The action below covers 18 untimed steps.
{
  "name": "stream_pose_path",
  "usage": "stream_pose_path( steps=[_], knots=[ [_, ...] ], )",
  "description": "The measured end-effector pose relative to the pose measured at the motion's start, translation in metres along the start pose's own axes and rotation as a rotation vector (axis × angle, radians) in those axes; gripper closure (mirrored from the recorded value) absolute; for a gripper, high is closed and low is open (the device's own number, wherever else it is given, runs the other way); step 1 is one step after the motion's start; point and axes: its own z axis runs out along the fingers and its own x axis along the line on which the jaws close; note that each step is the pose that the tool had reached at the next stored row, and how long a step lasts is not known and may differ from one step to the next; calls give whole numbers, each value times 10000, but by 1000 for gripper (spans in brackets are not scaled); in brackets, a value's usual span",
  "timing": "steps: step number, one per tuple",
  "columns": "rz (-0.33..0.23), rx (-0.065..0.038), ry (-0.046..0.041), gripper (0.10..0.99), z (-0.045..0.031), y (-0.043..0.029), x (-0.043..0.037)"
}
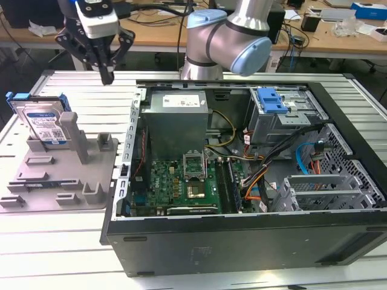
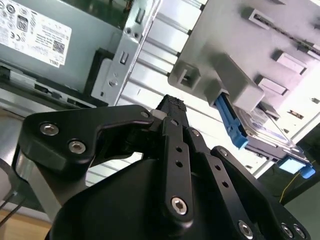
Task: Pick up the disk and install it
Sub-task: 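Reach for the disk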
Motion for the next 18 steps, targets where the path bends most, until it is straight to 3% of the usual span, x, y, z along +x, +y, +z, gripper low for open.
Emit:
stream_pose_path(
  steps=[5, 9, 15, 18],
  knots=[
    [4, 0, 6, 980, 18, 113, 154],
    [4, 2, 16, 980, 41, 256, 362],
    [4, 1, 22, 980, 70, 363, 625],
    [2, 2, 30, 980, 104, 451, 922]
  ],
)
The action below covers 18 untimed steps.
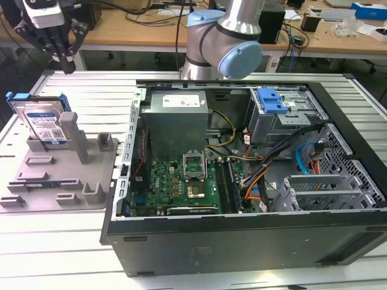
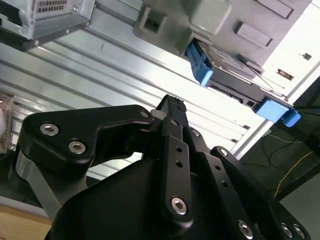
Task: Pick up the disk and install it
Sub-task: 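Reach for the disk, then pick up the disk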
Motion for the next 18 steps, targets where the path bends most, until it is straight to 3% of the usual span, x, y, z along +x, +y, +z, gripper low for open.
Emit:
stream_pose_path(
  steps=[2, 18],
  knots=[
    [3, 0, 3, 980, 4, 7, 40],
    [-40, 0, 8, 980, 3, 6, 49]
  ],
)
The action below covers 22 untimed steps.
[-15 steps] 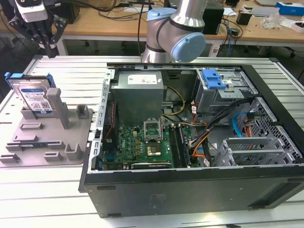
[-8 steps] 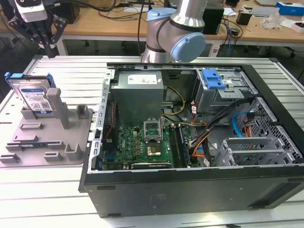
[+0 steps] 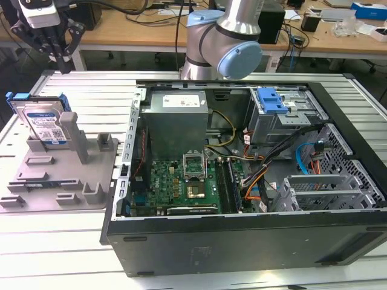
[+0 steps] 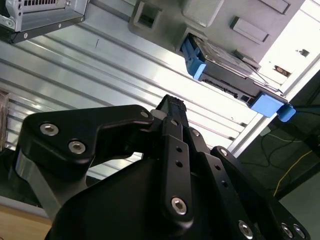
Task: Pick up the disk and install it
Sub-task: 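Pick up the disk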
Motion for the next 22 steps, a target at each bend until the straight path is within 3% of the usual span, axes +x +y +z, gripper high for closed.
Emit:
stream_pose_path(
  steps=[2, 10, 12, 17, 20, 22],
  knots=[
    [-1038, -16, 46, 980, 2, 0, 1],
    [-2931, -44, 168, 980, 7, 0, 1],
    [-3665, -55, 213, 980, 11, -1, 1],
    [-4797, -69, 267, 980, 21, -1, 2],
    [-5756, -81, 315, 980, 26, -1, 2],
    [-6202, -87, 338, 851, 27, -1, 2]
  ],
)
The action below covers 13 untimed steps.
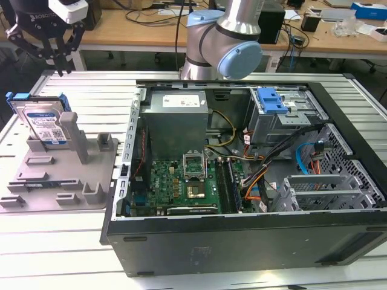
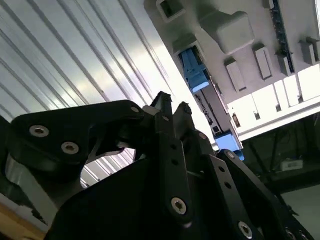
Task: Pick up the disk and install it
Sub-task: 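Pick up the disk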
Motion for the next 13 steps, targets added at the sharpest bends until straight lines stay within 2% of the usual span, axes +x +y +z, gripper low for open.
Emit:
stream_pose_path(
  steps=[1, 2, 3, 6, 7, 10, 13],
  knots=[
    [-213, -2, 10, 851, 1, 0, 0],
    [-402, -4, 19, 788, 1, 0, 0],
    [-605, -6, 28, 788, 1, 0, 0],
    [-1198, -12, 57, 604, 3, 0, 0],
    [-1726, -17, 81, 604, 4, -1, 0],
    [-2817, -12, 140, 604, 6, 0, 0],
    [-3514, -18, 171, 604, 8, 0, 0]
  ],
)
